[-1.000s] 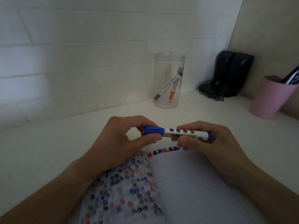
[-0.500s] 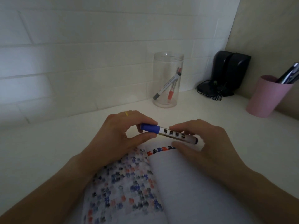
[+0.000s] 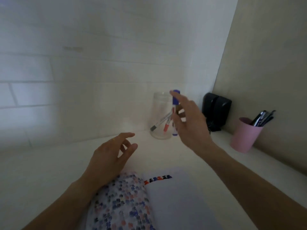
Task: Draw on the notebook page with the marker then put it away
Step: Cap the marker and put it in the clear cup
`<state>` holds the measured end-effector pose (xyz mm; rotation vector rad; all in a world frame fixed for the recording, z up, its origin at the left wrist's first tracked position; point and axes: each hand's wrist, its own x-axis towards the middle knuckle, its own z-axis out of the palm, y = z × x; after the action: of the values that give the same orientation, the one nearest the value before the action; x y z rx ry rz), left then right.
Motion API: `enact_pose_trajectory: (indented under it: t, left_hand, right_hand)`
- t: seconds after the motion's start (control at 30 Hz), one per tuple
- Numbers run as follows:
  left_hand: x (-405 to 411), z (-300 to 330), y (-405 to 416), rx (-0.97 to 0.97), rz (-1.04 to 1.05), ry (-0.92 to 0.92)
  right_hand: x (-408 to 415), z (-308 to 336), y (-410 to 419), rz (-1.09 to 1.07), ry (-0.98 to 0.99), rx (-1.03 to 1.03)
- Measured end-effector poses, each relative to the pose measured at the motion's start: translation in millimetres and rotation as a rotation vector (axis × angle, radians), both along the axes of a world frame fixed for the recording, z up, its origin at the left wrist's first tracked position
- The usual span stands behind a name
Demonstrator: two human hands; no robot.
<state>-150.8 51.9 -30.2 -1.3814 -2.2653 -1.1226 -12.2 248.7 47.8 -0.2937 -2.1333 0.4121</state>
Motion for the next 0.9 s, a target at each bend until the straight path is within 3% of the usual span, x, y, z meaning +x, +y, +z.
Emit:
enact_pose_trajectory:
  t: [0.13,0.27,0.6,0.9]
  left_hand:
    - [-4.8,-2.4,-0.2,0.012,0.068,-0.028]
    - [-7.4,-3.3,1.2,-0.01,0.087,-0.027]
    - [-8.9,-5.3,5.0,-0.06,0.093,-0.005]
    - [-7.3,-4.2,3.9,-0.077,0.081,-0.003]
  right_hand:
    - [-39.5,56.8,29.9,-0.016,0.218,-0.117]
    - [-72.7,76.1,49.7,-0.069,0.287,-0.135]
    - [-103.6,36.2,69.8,-0.299,-0.016,-0.172]
    - [-91.8,35.9,57.3,-0.303,-0.034,-0.081]
